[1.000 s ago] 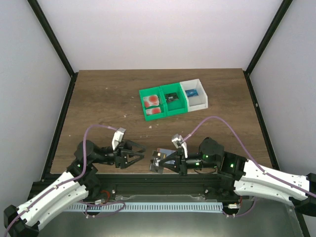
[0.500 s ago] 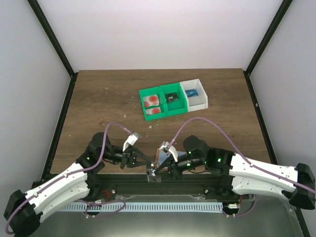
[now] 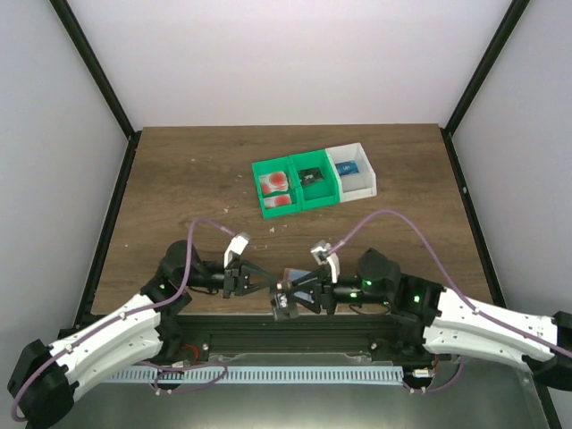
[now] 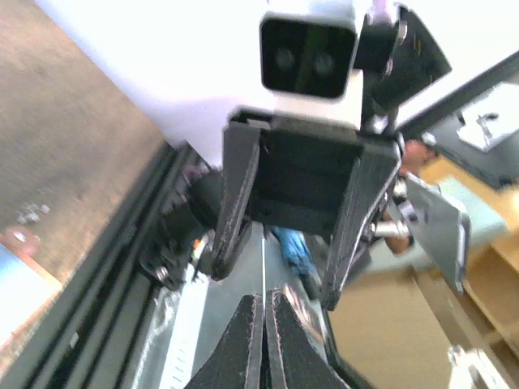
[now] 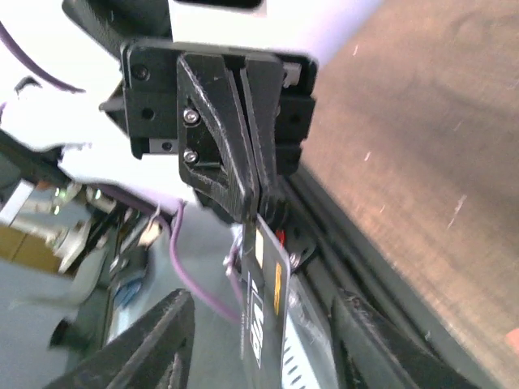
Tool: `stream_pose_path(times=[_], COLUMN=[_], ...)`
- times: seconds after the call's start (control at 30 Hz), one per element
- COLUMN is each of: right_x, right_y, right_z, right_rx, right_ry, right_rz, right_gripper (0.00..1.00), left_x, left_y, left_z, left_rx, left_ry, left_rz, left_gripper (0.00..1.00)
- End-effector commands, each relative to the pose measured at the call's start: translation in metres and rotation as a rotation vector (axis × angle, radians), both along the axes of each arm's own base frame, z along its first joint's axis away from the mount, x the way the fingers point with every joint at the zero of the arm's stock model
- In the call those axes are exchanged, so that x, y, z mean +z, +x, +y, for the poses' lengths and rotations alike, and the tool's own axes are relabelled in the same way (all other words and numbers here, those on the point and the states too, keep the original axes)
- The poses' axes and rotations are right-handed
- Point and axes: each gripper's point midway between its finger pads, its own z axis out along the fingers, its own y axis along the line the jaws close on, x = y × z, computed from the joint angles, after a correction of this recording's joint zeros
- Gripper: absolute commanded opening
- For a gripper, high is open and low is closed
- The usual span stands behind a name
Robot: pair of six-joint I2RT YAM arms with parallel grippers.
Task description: Take the credit cards out of the card holder
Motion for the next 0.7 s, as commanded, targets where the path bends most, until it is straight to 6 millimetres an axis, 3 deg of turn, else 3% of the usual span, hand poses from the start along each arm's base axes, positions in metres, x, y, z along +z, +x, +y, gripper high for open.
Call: stream_pose_path(times=[0.0, 0.03, 0.2, 0.27, 0.4, 0.67], right_x=[0.015, 0.007, 0.01, 0.006, 0.025, 0.047], right_y=[0.04, 0.043, 0.057, 0.066, 0.078, 0.093], right_z=[-0.022, -0.027, -0.043, -0.038, -0.022, 0.02], right_rx=[-0.305, -0.332, -0.428, -0.467, -0.486, -0.473], right_ry=[0.223, 0.267, 0.543, 0.53, 0.531, 0.497], right_rz=[0.094, 0.127, 0.231, 0.214, 0.127, 0.103], right_gripper=[0.51, 0.53, 0.54, 0.51, 0.48, 0.46], left_x=[0.026, 0.028, 0.03, 0.023, 0.011, 0.014], left_y=[0.046, 0.054, 0.092, 0.103, 0.116, 0.126], left_z=[0.005, 0.009, 0.041, 0.053, 0.073, 0.083], left_rx=[0.285, 0.342, 0.623, 0.707, 0.82, 0.869], left_ry=[-0.108, -0.134, -0.297, -0.348, -0.422, -0.473], left_rz=[0.078, 0.101, 0.252, 0.319, 0.386, 0.413], left_gripper=[0.0, 0.0, 0.0, 0.0, 0.0, 0.0])
